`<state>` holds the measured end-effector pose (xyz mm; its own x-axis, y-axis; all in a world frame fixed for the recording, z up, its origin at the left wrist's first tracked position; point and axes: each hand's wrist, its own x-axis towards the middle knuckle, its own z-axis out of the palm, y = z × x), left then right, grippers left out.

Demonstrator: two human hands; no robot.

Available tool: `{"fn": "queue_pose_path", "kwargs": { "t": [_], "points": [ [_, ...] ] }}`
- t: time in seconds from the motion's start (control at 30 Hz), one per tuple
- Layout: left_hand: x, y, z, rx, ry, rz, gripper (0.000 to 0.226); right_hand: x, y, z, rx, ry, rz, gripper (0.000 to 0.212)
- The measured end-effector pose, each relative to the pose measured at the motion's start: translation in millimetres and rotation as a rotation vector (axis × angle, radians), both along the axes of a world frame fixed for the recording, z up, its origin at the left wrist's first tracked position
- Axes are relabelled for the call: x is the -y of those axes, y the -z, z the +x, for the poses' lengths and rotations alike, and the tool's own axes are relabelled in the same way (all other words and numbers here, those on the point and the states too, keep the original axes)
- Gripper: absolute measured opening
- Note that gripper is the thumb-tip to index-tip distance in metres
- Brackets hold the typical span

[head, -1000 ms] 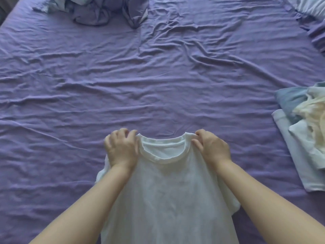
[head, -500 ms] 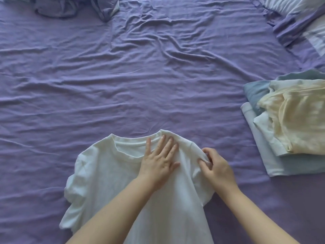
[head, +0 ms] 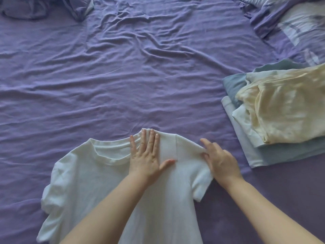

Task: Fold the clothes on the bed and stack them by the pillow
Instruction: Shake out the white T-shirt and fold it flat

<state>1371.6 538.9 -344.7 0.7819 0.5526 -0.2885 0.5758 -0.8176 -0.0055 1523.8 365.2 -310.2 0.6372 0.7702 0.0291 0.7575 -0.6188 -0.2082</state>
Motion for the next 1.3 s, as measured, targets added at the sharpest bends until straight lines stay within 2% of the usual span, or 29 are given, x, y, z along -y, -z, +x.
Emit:
{"fn": "queue_pose_path", "kwargs": {
  "t": [0.13, 0.3, 0.4, 0.47, 0.7, 0.8, 0.9, 1.0, 1.07, 1.13, 1.2, 1.23, 1.27, 1.3],
  "points": [
    [6.9, -6.1, -1.2, -0.004, -0.009, 0.056, 0.093, -15.6, -9.3, 8.3, 0.255, -0.063, -0.043, 0.049],
    [37.7, -20.7, -32.1, 0.166, 0.16, 0.002, 0.067, -22.9, -12.3, -40.3, 0.121, -0.122, 0.039, 0.031],
    [48.4, -18.6, -71.5, 0.139, 0.12, -0.048, 0.064, -15.3, -2.9, -81.5, -0.002, -0.28, -0.109, 0.047],
    [49.1, -17.1, -100.3, 0.12, 0.088, -0.048, 0.064, -7.0, 5.3, -99.4, -0.014, -0.326, -0.217, 0.054],
    [27.6, -28.2, -175.0, 0.023, 0.092, -0.033, 0.06, -23.6, 4.3, -132.3, -0.086, -0.205, -0.339, 0.067],
    [6.6, -37.9, -192.1, -0.052, 0.038, -0.042, 0.061, -51.1, -3.6, -162.8, -0.157, -0.256, -0.403, 0.074],
    [-20.7, -45.5, -207.8, -0.044, 0.038, 0.006, 0.059, -80.4, -7.3, -194.4, -0.176, -0.34, -0.466, 0.08],
    [-48.5, -54.7, -220.5, 0.099, -0.209, 0.037, 0.053, -110.5, -9.3, -215.5, -0.153, -0.423, -0.444, 0.08],
    [-70.9, -56.4, -228.0, 0.245, -0.477, -0.161, 0.061, -130.0, -4.4, -224.0, -0.15, -0.538, -0.441, 0.079],
    [-92.9, -54.3, -230.2, 0.411, -0.736, -0.408, 0.07, -147.8, 3.6, -228.5, -0.146, -0.615, -0.412, 0.068],
    [-114.0, -57.7, -228.2, 0.495, -0.891, -0.581, 0.078, -166.6, 6.2, -230.3, -0.142, -0.655, -0.418, 0.061],
    [-121.7, -59.9, -226.5, 0.482, -0.929, -0.621, 0.076, -174.3, 5.3, -231.3, -0.156, -0.658, -0.419, 0.06],
    [-127.0, -60.3, -225.4, 0.438, -0.93, -0.628, 0.065, -180.1, 3.4, -232.2, -0.169, -0.655, -0.414, 0.06],
    [-130.1, -60.6, -224.7, 0.376, -0.902, -0.613, 0.042, -183.2, 2.3, -233.5, -0.178, -0.649, -0.403, 0.061]
  ]
}}
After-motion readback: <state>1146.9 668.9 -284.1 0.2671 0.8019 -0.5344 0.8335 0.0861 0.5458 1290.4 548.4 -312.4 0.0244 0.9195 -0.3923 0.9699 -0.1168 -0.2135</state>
